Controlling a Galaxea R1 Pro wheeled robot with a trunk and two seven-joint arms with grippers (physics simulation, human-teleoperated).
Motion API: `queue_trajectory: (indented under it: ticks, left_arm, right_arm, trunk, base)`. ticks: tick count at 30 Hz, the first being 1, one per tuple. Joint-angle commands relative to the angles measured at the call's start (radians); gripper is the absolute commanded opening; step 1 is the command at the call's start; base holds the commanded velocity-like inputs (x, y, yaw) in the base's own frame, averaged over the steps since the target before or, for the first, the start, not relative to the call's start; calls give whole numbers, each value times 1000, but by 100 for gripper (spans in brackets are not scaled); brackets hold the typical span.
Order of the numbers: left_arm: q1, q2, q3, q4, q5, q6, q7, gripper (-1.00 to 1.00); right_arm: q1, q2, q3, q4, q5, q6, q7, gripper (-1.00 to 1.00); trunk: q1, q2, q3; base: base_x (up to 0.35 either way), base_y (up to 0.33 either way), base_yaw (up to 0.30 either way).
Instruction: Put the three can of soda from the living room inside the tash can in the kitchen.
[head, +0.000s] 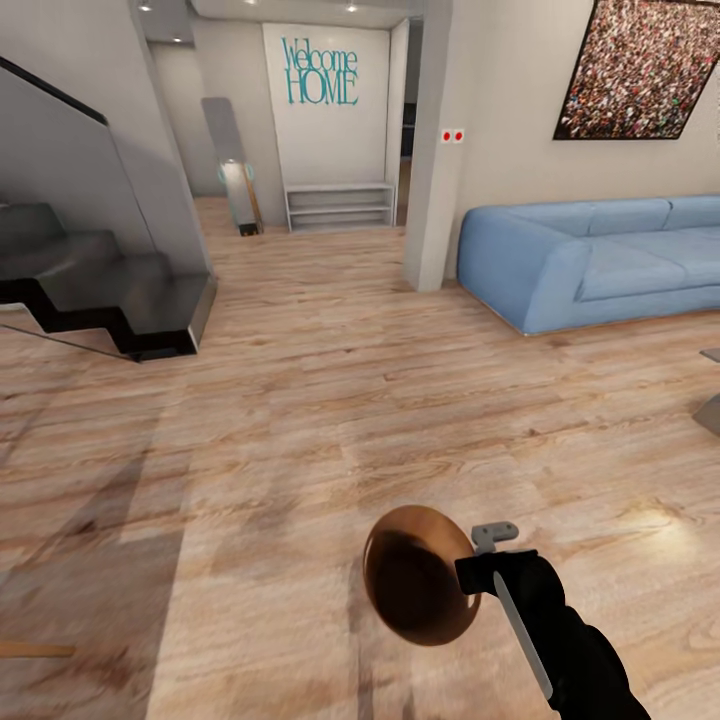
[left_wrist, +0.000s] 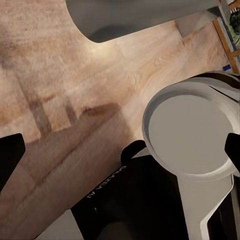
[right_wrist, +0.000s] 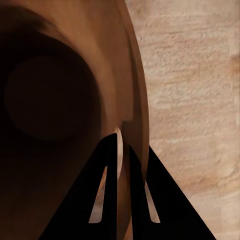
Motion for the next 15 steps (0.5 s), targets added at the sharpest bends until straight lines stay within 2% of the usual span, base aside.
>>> queue_trajectory:
  ticks: [1, 6, 10, 15]
  left_arm:
    - [0, 0, 0, 0, 0, 0, 0, 100]
    - [0, 0, 0, -1, 0, 0, 0, 100]
    - [0, 0, -1, -2, 0, 0, 0, 100]
    - [0, 0, -2, -4, 0, 0, 0, 100]
  right_arm:
    - [0, 0, 0, 0, -20, -1, 6, -100]
    - [0, 0, 0, 1, -20, -1, 6, -100]
    - [0, 0, 0, 1, -20, -1, 6, -100]
    - [0, 0, 0, 1, -20, -1, 6, -100]
  trunk:
    - [0, 0, 2]
    - [0, 0, 8]
    - [0, 0, 9]
    - [0, 0, 13]
  base:
    - [0, 0, 0]
    - [46, -52, 0]
    - [196, -235, -26]
    - [219, -269, -193]
